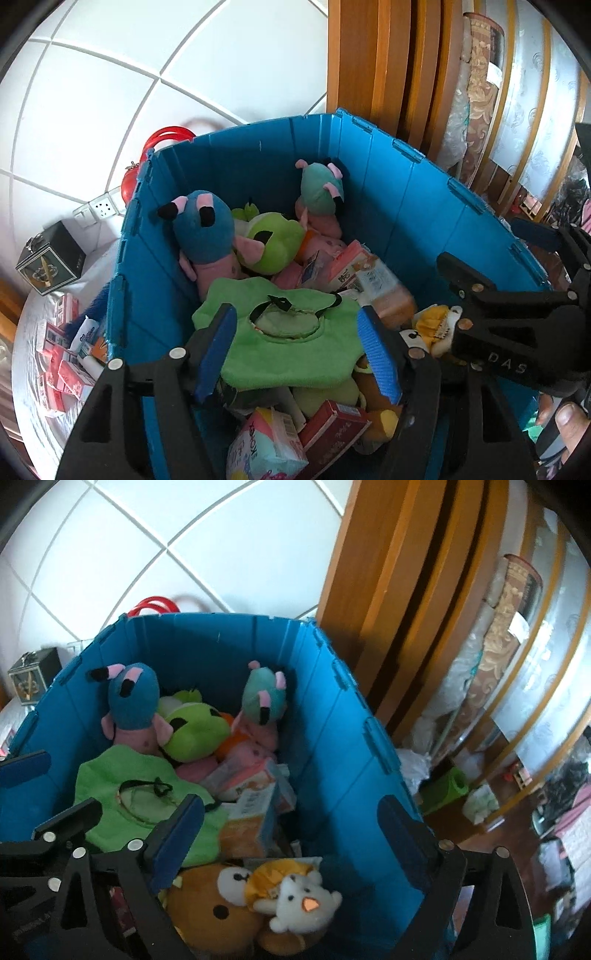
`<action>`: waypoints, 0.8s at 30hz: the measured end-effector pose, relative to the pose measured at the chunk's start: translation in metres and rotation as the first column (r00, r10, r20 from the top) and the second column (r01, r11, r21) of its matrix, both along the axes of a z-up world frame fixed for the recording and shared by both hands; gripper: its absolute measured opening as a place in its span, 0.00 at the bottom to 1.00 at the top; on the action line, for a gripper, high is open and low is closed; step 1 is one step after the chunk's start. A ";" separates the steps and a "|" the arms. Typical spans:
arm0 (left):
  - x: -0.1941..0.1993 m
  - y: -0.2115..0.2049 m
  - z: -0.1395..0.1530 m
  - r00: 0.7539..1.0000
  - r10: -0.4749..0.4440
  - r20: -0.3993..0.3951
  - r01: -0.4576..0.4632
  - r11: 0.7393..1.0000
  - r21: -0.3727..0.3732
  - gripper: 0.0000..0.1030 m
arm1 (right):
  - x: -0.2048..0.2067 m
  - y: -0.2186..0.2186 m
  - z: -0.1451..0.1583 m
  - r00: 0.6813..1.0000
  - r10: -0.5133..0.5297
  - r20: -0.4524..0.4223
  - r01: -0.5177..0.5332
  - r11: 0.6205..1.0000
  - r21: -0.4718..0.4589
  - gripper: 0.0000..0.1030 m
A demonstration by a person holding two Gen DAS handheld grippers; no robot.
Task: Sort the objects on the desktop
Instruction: 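Open both grippers to drop the bib and medicine box into the blue bin, then move both grippers back toward the pile of items on the bed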
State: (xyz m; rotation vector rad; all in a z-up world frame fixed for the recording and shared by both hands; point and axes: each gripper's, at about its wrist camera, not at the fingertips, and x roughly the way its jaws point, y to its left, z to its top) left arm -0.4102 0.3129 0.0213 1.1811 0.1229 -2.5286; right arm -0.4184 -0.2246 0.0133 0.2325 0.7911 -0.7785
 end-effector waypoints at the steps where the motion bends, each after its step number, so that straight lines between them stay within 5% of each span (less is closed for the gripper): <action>1: 0.003 0.000 0.002 1.000 0.007 -0.003 -0.007 1.000 -0.007 0.65 | -0.004 0.002 0.002 1.000 -0.003 0.011 0.003 1.000 -0.005 0.97; 12: 0.083 -0.007 0.037 0.975 -0.003 -0.221 -0.005 0.999 -0.033 0.65 | -0.053 0.059 0.038 0.979 0.012 0.205 0.003 0.997 -0.073 1.00; 24: 0.179 -0.065 0.054 0.938 0.114 -0.327 -0.153 0.984 -0.094 0.65 | -0.032 0.146 0.066 0.916 0.173 0.362 -0.156 0.985 -0.076 1.00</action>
